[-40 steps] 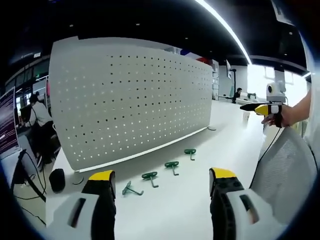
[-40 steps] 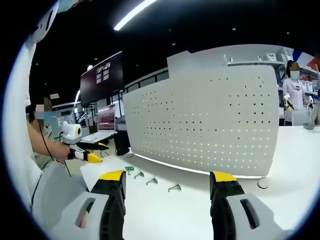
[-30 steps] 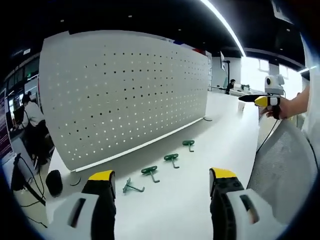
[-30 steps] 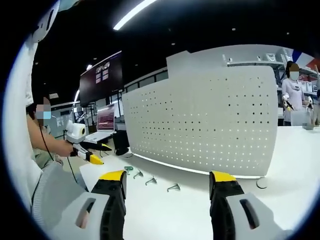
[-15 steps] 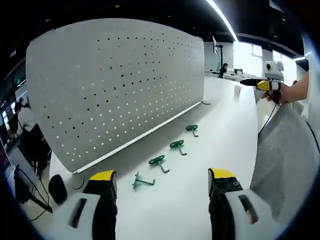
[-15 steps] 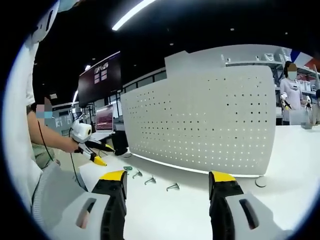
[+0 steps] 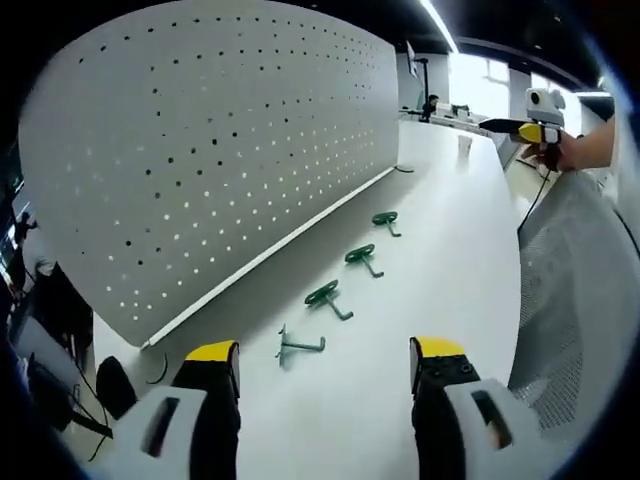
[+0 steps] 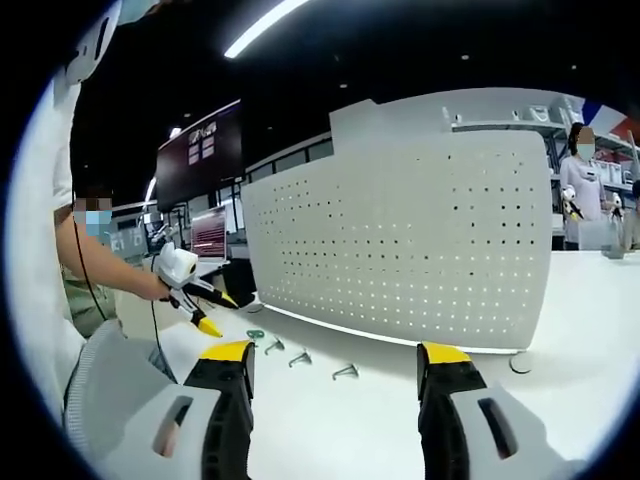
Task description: Insert the hook assembly into the mounting plate slot until the hook locks in place.
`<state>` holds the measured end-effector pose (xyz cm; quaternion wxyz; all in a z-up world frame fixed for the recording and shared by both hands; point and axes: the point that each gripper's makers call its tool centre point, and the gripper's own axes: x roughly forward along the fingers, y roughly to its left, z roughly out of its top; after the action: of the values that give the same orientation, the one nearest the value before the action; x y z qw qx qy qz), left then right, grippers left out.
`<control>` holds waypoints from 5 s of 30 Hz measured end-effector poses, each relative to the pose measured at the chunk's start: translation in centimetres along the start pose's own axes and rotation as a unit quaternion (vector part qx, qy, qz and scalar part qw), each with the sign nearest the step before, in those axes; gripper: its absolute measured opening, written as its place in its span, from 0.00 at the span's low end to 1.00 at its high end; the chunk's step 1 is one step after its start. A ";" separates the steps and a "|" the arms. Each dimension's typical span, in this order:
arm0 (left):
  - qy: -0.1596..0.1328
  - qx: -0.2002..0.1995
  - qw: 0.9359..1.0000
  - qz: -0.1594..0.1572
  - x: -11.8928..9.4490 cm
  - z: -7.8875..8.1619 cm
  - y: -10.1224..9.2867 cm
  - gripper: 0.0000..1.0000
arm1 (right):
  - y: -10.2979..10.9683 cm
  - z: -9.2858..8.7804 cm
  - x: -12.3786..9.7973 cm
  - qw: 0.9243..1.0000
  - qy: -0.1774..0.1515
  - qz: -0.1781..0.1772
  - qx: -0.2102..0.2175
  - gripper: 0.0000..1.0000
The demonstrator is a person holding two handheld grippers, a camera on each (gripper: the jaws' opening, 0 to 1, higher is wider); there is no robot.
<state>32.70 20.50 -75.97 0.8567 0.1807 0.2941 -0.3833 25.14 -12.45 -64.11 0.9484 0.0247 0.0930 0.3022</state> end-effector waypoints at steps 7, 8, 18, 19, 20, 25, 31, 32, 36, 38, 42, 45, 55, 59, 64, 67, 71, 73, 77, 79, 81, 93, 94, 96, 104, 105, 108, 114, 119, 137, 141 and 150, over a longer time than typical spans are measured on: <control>0.025 0.011 0.999 -0.016 0.9 -0.6 0.6 0.70 | 0.0 -0.2 0.1 1.000 0.003 -0.001 0.003 0.63; 0.028 0.013 0.999 -0.017 1.0 -0.6 0.7 0.70 | 0.0 -0.3 0.0 1.000 0.003 -0.002 0.003 0.63; 0.078 0.048 0.995 -0.029 2.4 -1.6 1.7 0.64 | -0.2 -0.6 0.0 1.000 0.008 -0.004 0.007 0.63; 0.082 0.048 0.995 -0.029 2.5 -1.6 1.8 0.63 | -0.2 -0.6 0.0 1.000 0.008 -0.005 0.008 0.63; 0.084 0.050 0.995 -0.029 2.6 -1.7 1.9 0.63 | -0.2 -0.6 0.0 1.000 0.008 -0.005 0.008 0.63; 0.108 0.055 0.992 -0.040 3.3 -2.4 2.1 0.58 | -0.3 -0.7 0.0 1.000 0.010 -0.006 0.010 0.63; 0.138 0.050 0.988 -0.052 4.1 -3.5 2.4 0.54 | -0.4 -0.8 0.0 1.000 0.011 -0.006 0.013 0.62; 0.139 0.049 0.988 -0.053 4.1 -3.5 2.4 0.54 | -0.4 -0.8 0.0 1.000 0.011 -0.006 0.013 0.62; 0.148 0.053 0.986 -0.055 4.4 -3.5 2.6 0.52 | -0.5 -0.7 -0.1 1.000 0.011 -0.009 0.015 0.62; 0.154 0.053 0.985 -0.056 4.6 -3.7 2.7 0.50 | -0.5 -0.8 -0.1 1.000 0.012 -0.009 0.015 0.62; 0.154 0.045 0.985 -0.057 4.9 -3.7 2.9 0.48 | -0.6 -0.8 -0.2 1.000 0.012 -0.011 0.015 0.62; 0.158 0.049 0.984 -0.060 5.2 -3.8 2.9 0.45 | -0.7 -0.7 -0.3 1.000 0.013 -0.013 0.016 0.61; 0.169 0.046 0.982 -0.069 6.0 -4.2 2.9 0.40 | -0.8 -1.0 -0.5 1.000 0.021 -0.015 0.010 0.61; 0.170 0.038 0.982 -0.074 6.0 -4.3 2.7 0.36 | -0.8 -0.9 -0.5 1.000 0.020 -0.016 0.009 0.60; 0.169 0.033 0.982 -0.072 6.0 -4.2 2.7 0.29 | -0.7 -1.0 -0.5 1.000 0.021 -0.016 0.010 0.60; 0.168 0.030 0.983 -0.066 6.0 -4.2 2.9 0.22 | -0.7 -0.9 -0.5 1.000 0.019 -0.016 0.009 0.60; 0.170 0.018 0.984 -0.056 6.0 -4.2 3.0 0.19 | -0.8 -0.9 -0.6 1.000 0.018 -0.018 0.010 0.60; 0.173 0.065 0.980 -0.066 6.0 -4.2 2.6 0.16 | -0.8 -0.9 -0.7 1.000 0.019 -0.020 0.009 0.60; 0.176 0.037 0.982 -0.056 6.0 -4.3 2.6 0.12 | -0.8 -0.9 -0.7 1.000 0.020 -0.021 0.004 0.59; 0.178 0.044 0.982 -0.055 6.1 -4.3 2.6 0.12 | -0.8 -0.8 -0.7 1.000 0.018 -0.021 0.006 0.59; 0.180 0.043 0.981 -0.050 6.0 -4.2 2.7 0.11 | -0.8 -0.8 -0.6 1.000 0.020 -0.019 0.005 0.58; 0.183 0.032 0.982 -0.035 6.2 -4.3 3.2 0.04 | -0.8 -0.6 -0.6 1.000 0.017 -0.019 0.006 0.58; 0.183 0.032 0.982 -0.034 6.2 -4.3 3.2 0.04 | -0.8 -0.6 -0.6 1.000 0.018 -0.018 0.006 0.58; 0.184 0.034 0.982 -0.033 6.1 -4.3 3.2 0.03 | -0.8 -0.7 -0.6 1.000 0.018 -0.019 0.007 0.58; 0.177 0.037 0.983 -0.033 6.2 -4.2 3.2 0.02 | -1.0 -0.6 -0.7 1.000 0.016 -0.021 0.009 0.58; 0.176 0.035 0.983 -0.033 6.2 -4.2 3.2 0.02 | -1.0 -0.5 -0.7 1.000 0.015 -0.022 0.009 0.58; 0.161 0.024 0.986 -0.031 6.1 -4.2 3.3 0.01 | -1.0 -0.5 -0.7 1.000 0.015 -0.021 0.009 0.58; 0.124 -0.010 0.992 -0.022 5.8 -3.4 3.5 0.01 | -1.2 -0.6 -0.8 1.000 0.012 -0.025 0.015 0.58; 0.094 -0.021 0.995 -0.017 5.5 -2.5 3.7 0.01 | -1.2 -0.6 -0.7 0.999 0.011 -0.026 0.018 0.58; -0.059 -0.023 0.998 0.027 2.5 3.3 2.6 0.01 | -0.7 0.8 -0.4 1.000 -0.010 -0.017 0.014 0.58; -0.081 -0.017 0.996 0.036 1.6 4.3 2.1 0.01 | -0.6 1.0 -0.3 1.000 -0.014 -0.014 0.014 0.58; -0.120 -0.020 0.991 0.051 0.4 5.4 1.3 0.01 | -0.3 1.5 -0.1 0.999 -0.024 -0.008 0.020 0.58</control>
<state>35.87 18.22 -72.02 0.9079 0.1307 0.1869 -0.3516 25.50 -12.71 -62.61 0.9521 0.0504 0.0766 0.2919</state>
